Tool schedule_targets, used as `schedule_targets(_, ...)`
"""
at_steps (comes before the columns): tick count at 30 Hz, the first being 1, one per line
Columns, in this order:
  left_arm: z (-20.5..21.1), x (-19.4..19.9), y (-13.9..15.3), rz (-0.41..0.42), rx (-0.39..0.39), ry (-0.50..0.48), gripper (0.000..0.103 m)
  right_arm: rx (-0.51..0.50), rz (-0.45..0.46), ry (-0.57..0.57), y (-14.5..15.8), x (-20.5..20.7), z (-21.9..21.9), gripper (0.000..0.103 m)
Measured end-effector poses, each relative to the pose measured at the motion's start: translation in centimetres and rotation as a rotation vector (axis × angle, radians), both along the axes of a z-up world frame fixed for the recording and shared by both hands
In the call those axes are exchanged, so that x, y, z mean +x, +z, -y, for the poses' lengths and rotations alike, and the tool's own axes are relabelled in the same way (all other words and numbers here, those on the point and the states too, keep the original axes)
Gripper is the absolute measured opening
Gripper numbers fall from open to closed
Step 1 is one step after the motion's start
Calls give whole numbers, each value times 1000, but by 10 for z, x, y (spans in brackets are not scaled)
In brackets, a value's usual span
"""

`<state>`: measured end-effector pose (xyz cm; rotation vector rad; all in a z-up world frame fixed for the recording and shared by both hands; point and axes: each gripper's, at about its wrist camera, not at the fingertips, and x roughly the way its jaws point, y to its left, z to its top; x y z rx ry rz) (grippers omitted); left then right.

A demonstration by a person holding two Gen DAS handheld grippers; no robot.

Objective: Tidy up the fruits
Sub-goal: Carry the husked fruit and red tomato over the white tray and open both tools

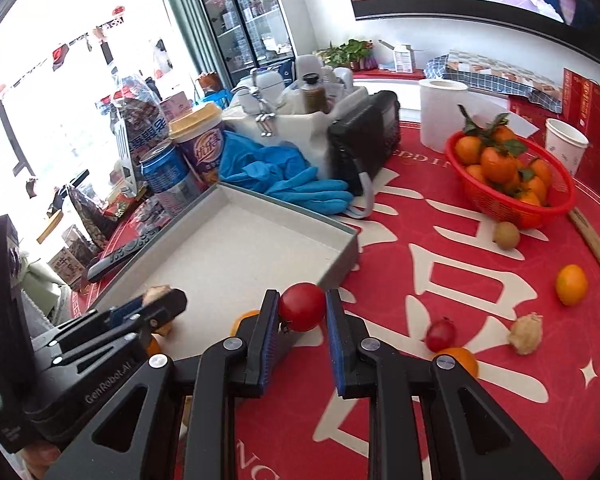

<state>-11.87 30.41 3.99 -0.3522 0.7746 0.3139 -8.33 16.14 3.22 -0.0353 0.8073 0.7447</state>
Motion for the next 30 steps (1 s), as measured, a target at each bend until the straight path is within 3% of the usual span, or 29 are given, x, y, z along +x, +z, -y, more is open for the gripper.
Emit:
schedule_targets(3, -6, 0, -5, -9, -49, 10, 25, 11, -43, 31, -6, 5, -21, 24)
schedule_targets(8, 2, 0, -5, -12, -31, 4, 25, -11, -127, 50, -26, 15, -41, 24)
schedule_targets(16, -1, -5, -6, 1, -75, 20, 25, -51, -105, 50, -24, 15, -44, 24)
schedule_targets(23, -24, -19, -3, 42, -114, 163, 28, -60, -82, 58, -24, 16, -60, 24)
schedule_targets(25, -25, -19, -3, 41, -101, 177, 37, -62, -66, 62, -21, 15, -64, 24)
schedule_targets(27, -26, -21, -2, 41, -86, 210, 54, -62, -55, 69, -19, 14, -67, 24)
schedule_targets(30, -33, -26, -1, 55, -89, 257, 72, -48, -63, 67, -17, 18, -65, 27)
